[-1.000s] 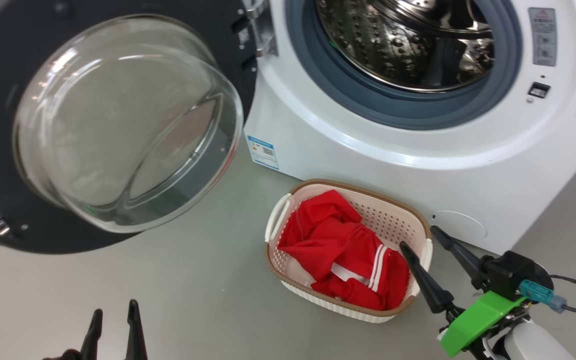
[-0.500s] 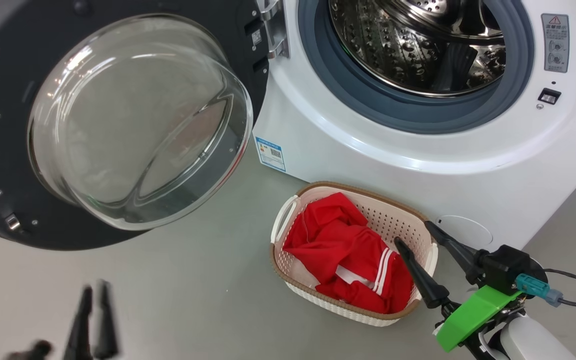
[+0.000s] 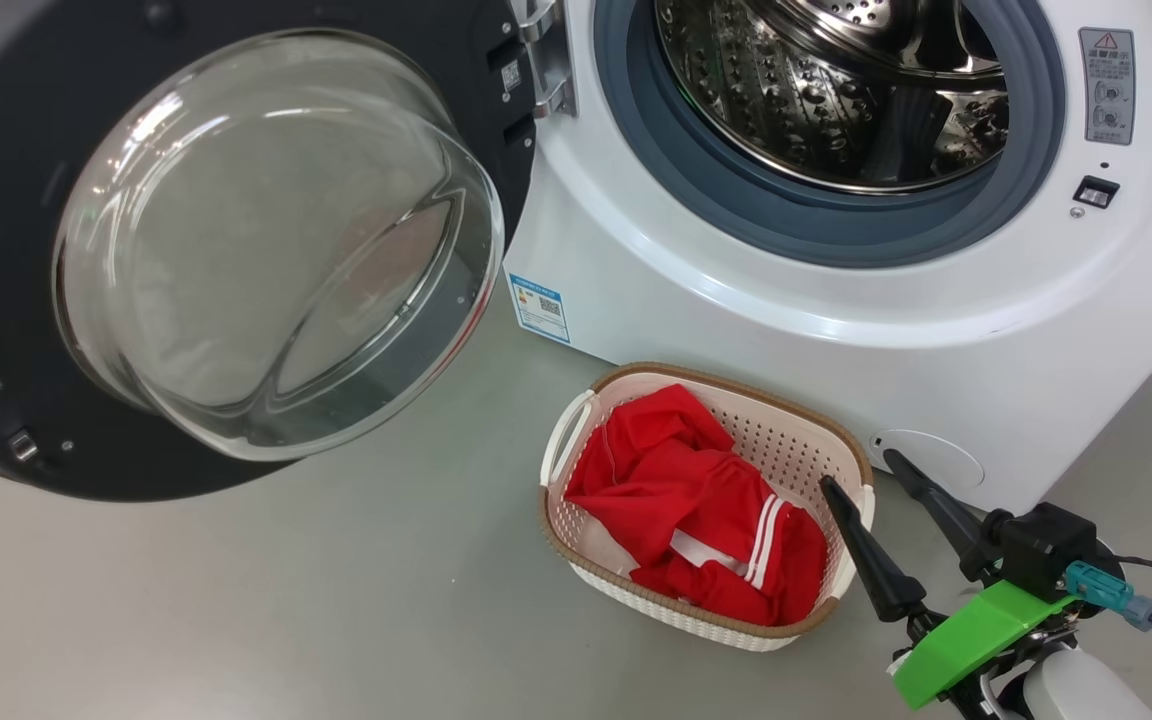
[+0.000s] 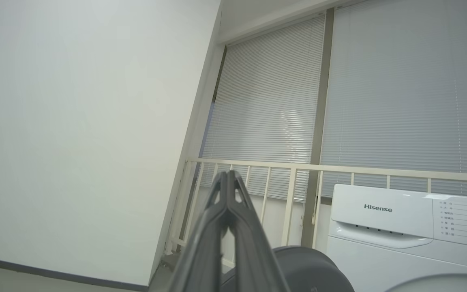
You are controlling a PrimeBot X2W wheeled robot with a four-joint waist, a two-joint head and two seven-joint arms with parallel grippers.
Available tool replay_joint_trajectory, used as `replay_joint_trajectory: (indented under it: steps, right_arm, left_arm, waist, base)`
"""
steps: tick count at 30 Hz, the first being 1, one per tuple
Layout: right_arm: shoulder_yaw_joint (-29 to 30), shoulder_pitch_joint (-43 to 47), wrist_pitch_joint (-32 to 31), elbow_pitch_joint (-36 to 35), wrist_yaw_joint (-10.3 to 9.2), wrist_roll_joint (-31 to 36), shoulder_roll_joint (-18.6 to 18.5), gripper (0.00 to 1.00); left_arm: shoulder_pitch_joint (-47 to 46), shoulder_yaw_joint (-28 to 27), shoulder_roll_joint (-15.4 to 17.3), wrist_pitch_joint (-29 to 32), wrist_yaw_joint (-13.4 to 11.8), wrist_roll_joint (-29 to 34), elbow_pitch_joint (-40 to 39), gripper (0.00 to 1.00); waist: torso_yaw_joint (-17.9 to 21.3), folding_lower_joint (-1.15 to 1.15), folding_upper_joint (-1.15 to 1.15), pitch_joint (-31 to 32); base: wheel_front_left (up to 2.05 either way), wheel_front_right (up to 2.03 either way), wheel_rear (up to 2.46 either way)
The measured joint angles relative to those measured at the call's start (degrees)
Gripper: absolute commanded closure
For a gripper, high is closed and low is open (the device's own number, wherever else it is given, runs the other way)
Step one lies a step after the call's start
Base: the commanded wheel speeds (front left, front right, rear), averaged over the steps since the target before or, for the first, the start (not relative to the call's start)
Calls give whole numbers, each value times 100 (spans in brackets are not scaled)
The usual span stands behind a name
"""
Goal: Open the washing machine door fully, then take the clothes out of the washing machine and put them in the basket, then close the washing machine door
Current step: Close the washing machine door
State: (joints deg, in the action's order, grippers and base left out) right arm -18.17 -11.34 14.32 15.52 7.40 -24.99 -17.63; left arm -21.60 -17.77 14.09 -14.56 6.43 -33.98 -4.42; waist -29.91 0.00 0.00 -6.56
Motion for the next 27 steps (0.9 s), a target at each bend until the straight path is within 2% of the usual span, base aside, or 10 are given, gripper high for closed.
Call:
replay_joint_trajectory:
  steps: [3, 7, 13, 14, 18, 21, 27]
  right_arm:
    - [40, 4, 0, -29, 0, 23, 1, 0]
    - [42, 3, 0, -62, 0, 66, -9, 0]
    - [43, -5, 0, -74, 0, 71, -58, 0]
    - [36, -11, 0, -73, 0, 74, -78, 0]
    - [19, -26, 0, -80, 0, 78, -125, 0]
    - [-5, -47, 0, -85, 0, 78, -158, 0]
    - [-70, -186, 0, -91, 0, 79, -212, 0]
  left_arm:
    - [-809, -331, 381, 244, 40, -703, 770, 100]
    - [-1766, -692, 914, 846, 41, -1548, 2265, 100]
    - [-2820, -600, 1514, 2320, 41, -2202, 4350, 100]
    - [-3056, -485, 1626, 2864, 20, -2303, 4892, 100]
    - [-3264, -233, 1725, 3895, -74, -2372, 5713, 100]
    - [-3387, -188, 1746, 4421, -129, -2519, 6090, 100]
    - [-3531, -130, 1756, 4898, -114, -2672, 6345, 100]
  waist:
    - [11, 0, 0, -36]
    - [55, 0, 0, -129]
    - [114, 0, 0, -295]
    - [127, 0, 0, -349]
    - [152, 0, 0, -449]
    - [176, 0, 0, -523]
    - [250, 0, 0, -657]
  base:
    - [0, 0, 0]
    - [0, 0, 0]
    - [0, 0, 0]
    - [0, 0, 0]
    - [0, 0, 0]
    - [0, 0, 0]
    - [0, 0, 0]
